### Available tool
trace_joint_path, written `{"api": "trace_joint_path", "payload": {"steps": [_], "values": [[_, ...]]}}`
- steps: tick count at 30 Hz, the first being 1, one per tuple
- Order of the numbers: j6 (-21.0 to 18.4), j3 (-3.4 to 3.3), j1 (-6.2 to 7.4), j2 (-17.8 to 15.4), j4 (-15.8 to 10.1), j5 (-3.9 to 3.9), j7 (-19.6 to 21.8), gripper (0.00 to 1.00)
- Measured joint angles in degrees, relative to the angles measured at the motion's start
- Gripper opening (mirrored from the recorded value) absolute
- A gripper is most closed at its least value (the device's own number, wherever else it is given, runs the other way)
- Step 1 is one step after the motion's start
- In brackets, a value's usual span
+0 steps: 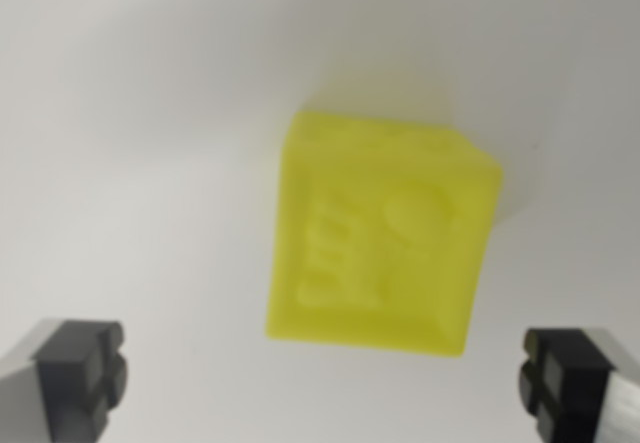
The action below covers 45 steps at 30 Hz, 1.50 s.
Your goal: Pick yellow cube
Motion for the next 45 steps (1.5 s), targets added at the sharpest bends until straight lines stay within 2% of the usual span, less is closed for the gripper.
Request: {"api": "trace_joint_path", "payload": {"steps": [9, 16, 34, 44, 45], "values": [[0.55, 0.06, -1.1, 2.55, 2.07, -0.14, 1.53, 1.0], [1.0, 0.08, -1.13, 3.15, 2.24, -0.2, 1.58, 1.0], [4.48, 0.08, -1.15, 8.42, 4.05, -0.51, 1.8, 1.0], [4.61, 0.08, -1.16, 8.65, 4.16, -0.54, 1.82, 1.0], [4.61, 0.08, -1.16, 8.65, 4.16, -0.54, 1.83, 0.0]]}}
